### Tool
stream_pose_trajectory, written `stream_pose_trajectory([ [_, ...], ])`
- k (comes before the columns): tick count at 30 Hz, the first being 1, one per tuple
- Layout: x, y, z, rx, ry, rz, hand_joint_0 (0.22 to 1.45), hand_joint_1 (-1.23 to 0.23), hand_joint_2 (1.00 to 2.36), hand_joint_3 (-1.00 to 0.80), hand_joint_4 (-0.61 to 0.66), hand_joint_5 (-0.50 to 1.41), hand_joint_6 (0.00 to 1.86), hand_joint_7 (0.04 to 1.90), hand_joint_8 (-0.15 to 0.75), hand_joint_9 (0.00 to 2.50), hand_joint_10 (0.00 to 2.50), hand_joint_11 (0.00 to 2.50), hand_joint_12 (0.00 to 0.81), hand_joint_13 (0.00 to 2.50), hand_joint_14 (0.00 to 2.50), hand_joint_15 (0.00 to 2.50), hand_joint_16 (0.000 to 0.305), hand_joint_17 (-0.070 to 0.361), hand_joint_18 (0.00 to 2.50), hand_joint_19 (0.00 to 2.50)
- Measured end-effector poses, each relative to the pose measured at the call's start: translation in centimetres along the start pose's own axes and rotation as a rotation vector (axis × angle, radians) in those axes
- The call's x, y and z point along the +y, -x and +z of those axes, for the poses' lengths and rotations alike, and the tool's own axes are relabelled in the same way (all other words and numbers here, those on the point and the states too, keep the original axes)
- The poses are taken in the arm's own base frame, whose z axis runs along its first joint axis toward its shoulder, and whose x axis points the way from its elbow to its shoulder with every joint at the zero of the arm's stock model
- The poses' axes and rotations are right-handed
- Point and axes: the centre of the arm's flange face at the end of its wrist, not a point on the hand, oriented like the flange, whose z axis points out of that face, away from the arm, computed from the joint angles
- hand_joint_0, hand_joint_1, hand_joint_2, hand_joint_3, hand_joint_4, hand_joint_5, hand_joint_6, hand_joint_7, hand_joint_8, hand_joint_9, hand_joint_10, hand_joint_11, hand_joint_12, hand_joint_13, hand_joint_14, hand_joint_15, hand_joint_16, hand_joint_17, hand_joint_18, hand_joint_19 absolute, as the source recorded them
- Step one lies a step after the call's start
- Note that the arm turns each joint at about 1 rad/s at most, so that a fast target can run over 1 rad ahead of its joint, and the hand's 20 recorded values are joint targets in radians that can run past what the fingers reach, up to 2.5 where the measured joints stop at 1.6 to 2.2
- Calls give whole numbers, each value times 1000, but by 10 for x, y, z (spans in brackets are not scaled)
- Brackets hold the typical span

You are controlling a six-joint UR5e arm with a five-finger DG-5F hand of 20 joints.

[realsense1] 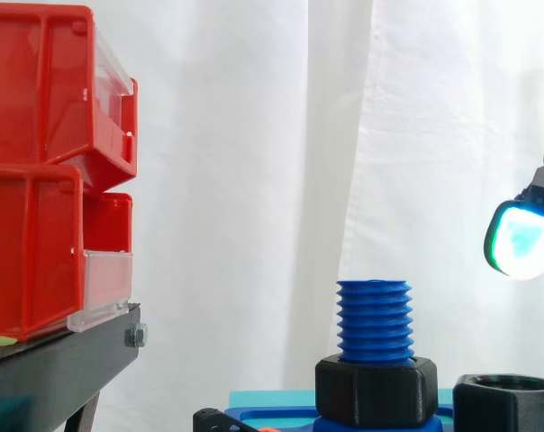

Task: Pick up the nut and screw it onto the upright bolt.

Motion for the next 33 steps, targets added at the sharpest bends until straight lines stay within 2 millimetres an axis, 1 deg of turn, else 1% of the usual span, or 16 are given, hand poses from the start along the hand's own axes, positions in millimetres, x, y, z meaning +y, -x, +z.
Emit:
stream_pose_trajectory([
  [7, 10, -11, 3, -28, -25, 14, 435, -669, 1000, -500, 182, -243, 502, 737, 258, 337, 0, 0, 364, 385, 0, 0, 43, 97, 145, 0],
  [13, 15, -24, 5, -33, -47, 12, 394, -645, 1000, -500, 198, -242, 502, 745, 276, 336, 0, 0, 391, 350, 0, 0, 48, 108, 104, 0],
  [21, 26, -25, 2, -57, -66, 34, 339, -605, 1000, -500, 217, -242, 502, 745, 296, 310, 0, 0, 426, 295, 0, 0, 56, 125, 10, 0],
  [24, 30, -28, 0, -56, -98, 32, 338, -605, 1000, -500, 215, -242, 502, 745, 295, 299, 0, 0, 428, 292, 0, 0, 56, 126, 3, 0],
  [29, 37, -40, 0, -45, -169, 24, 340, -602, 1000, -500, 216, -242, 502, 745, 294, 298, 0, 0, 427, 290, 0, 0, 56, 126, 0, 0],
  [33, 43, -45, 1, -42, -194, 28, 341, -602, 1000, -500, 214, -242, 502, 741, 294, 300, 0, 0, 426, 289, 0, 0, 56, 125, 0, 0],
])
